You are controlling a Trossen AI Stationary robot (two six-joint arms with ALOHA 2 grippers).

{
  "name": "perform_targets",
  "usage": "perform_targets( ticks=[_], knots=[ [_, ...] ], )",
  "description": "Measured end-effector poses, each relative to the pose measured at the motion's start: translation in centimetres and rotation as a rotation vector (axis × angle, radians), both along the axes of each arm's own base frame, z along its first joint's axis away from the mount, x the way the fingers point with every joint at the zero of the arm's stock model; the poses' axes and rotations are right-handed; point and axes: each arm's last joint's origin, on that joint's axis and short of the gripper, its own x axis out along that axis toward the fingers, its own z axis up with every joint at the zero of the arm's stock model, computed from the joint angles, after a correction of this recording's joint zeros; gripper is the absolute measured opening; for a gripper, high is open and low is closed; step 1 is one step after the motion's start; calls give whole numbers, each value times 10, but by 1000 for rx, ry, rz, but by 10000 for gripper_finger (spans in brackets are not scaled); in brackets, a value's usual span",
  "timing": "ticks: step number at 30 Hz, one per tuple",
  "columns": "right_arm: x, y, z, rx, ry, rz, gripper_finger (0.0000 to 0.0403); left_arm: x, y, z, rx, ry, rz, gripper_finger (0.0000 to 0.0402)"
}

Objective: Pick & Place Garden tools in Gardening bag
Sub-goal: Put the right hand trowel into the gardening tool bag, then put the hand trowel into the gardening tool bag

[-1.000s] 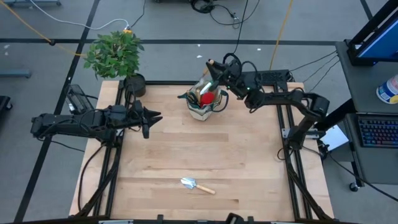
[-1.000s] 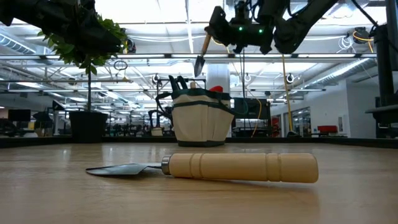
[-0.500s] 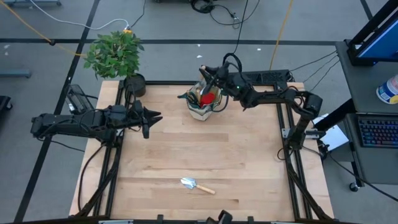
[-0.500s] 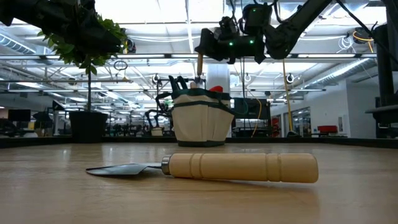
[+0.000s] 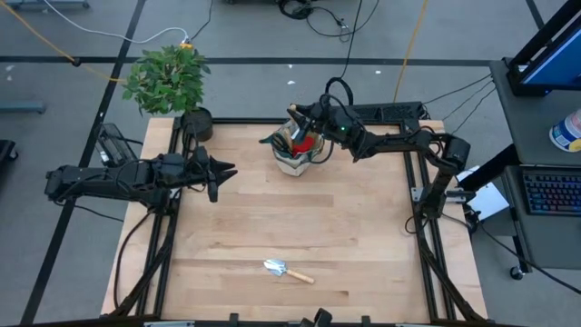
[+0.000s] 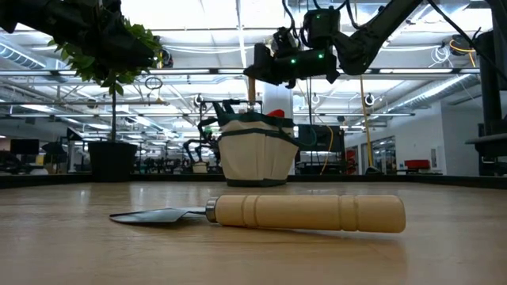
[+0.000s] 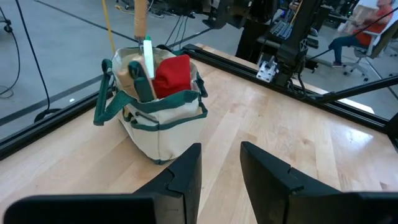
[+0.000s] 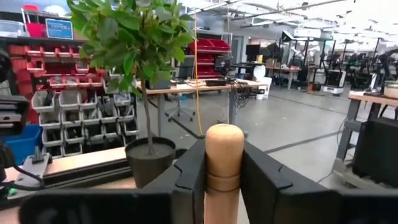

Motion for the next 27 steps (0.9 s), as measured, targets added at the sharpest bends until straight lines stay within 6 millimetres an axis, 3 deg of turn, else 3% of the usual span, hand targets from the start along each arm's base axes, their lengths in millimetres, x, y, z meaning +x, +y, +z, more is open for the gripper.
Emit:
perform_targets(
  ticks=[5, 18, 27],
  knots=[
    [0, 0, -4, 39, 23, 2, 102, 0, 0, 0, -5, -2, 1, 118],
    [0, 0, -6, 49, 43, 0, 102, 0, 0, 0, -8, -2, 2, 118],
    [-10, 8, 24, -11, -37, 108, 113, 0, 0, 0, -8, -2, 2, 118]
  ],
)
